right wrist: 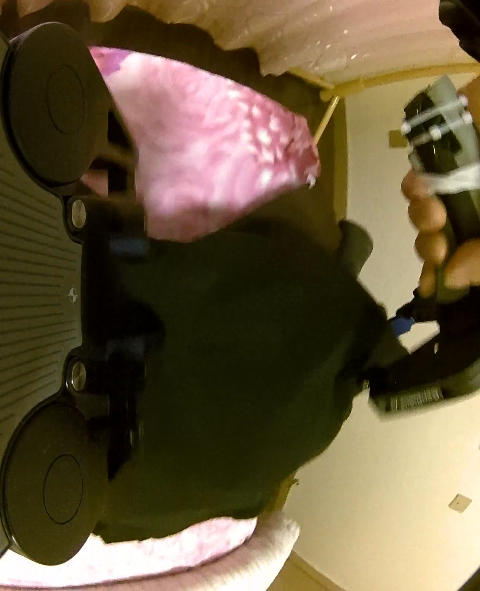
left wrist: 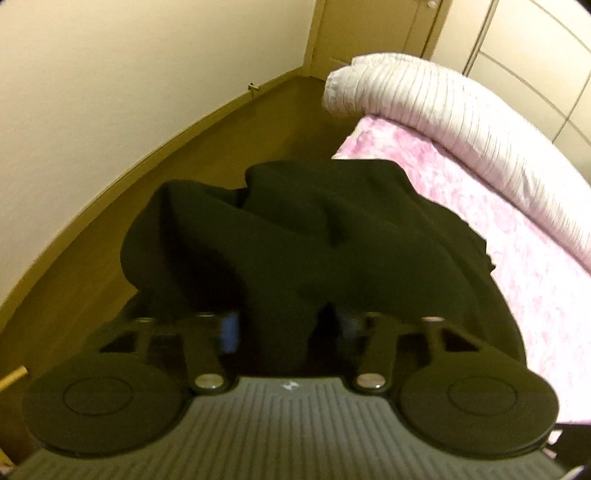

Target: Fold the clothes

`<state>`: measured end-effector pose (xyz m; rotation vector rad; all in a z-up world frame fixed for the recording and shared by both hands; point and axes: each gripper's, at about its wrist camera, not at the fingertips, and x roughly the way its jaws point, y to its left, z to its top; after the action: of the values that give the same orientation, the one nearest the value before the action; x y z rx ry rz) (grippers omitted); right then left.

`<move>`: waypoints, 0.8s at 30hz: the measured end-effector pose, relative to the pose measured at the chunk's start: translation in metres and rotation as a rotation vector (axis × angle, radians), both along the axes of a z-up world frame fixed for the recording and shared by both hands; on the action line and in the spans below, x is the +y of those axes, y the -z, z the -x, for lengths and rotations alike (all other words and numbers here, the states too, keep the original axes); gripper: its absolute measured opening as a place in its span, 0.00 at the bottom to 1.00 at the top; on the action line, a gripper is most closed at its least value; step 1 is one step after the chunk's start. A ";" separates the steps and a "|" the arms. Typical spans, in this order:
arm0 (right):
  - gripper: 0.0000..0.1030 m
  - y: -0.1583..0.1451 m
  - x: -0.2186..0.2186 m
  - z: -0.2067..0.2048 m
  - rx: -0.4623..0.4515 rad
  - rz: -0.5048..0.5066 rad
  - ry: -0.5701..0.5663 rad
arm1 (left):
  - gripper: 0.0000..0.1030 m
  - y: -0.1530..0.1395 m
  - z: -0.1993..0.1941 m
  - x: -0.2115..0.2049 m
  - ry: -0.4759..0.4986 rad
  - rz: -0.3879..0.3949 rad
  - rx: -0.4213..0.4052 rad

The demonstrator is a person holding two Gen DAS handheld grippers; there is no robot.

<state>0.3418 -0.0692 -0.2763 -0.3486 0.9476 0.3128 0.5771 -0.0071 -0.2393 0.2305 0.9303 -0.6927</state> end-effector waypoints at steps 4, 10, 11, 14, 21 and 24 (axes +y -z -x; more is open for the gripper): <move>0.04 -0.031 -0.022 0.003 -0.017 -0.019 0.032 | 0.06 -0.033 0.020 -0.003 0.039 0.053 -0.082; 0.04 -0.120 -0.090 0.059 -0.158 -0.018 0.204 | 0.05 -0.101 0.076 -0.026 0.124 0.159 -0.177; 0.04 -0.132 -0.100 0.074 -0.169 -0.018 0.230 | 0.05 -0.111 0.089 -0.032 0.142 0.172 -0.189; 0.04 -0.164 -0.130 0.124 -0.192 -0.023 0.307 | 0.05 -0.138 0.138 -0.054 0.212 0.213 -0.208; 0.04 -0.210 -0.188 0.286 -0.207 -0.051 0.447 | 0.03 -0.170 0.299 -0.119 0.364 0.215 -0.192; 0.04 -0.224 -0.220 0.377 -0.193 -0.062 0.507 | 0.03 -0.170 0.391 -0.150 0.447 0.199 -0.145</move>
<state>-0.0354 -0.2895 -0.0518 -0.0716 0.8024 -0.1531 0.1860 -0.1567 -0.0697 0.3113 0.6689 -1.1583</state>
